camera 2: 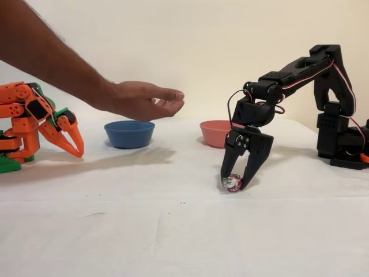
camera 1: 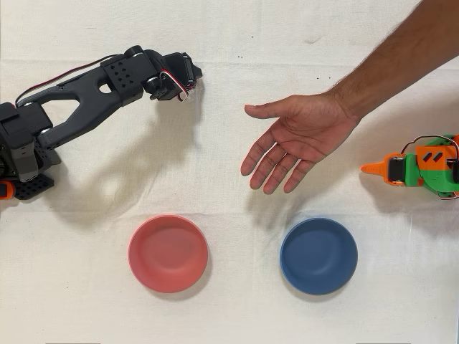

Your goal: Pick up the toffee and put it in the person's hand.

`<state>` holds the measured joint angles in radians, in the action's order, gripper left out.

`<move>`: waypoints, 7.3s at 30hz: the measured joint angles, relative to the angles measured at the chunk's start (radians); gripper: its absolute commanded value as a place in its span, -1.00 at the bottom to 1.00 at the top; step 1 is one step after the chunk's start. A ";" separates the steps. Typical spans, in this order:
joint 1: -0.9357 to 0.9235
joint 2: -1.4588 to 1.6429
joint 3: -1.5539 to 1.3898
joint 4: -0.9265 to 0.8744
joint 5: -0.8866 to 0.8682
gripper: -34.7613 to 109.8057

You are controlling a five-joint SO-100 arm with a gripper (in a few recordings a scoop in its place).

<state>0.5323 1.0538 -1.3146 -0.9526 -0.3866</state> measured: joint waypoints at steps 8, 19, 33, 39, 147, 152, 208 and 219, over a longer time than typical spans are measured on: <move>-0.025 0.069 0.000 -0.014 0.043 -0.31; -0.087 0.281 -0.100 -0.040 0.101 -0.31; -0.229 0.485 -0.166 -0.049 0.172 -0.30; -0.281 0.515 -0.166 -0.025 0.172 -0.31; -0.385 0.690 -0.247 0.071 0.241 -0.32; -0.422 0.874 -0.408 0.005 0.336 -0.33; -0.518 2.036 -1.465 -0.141 0.342 -0.52; -0.518 2.100 -1.574 -0.098 0.342 -0.52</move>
<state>0.0138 3.1539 -2.8885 -1.0508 -0.0445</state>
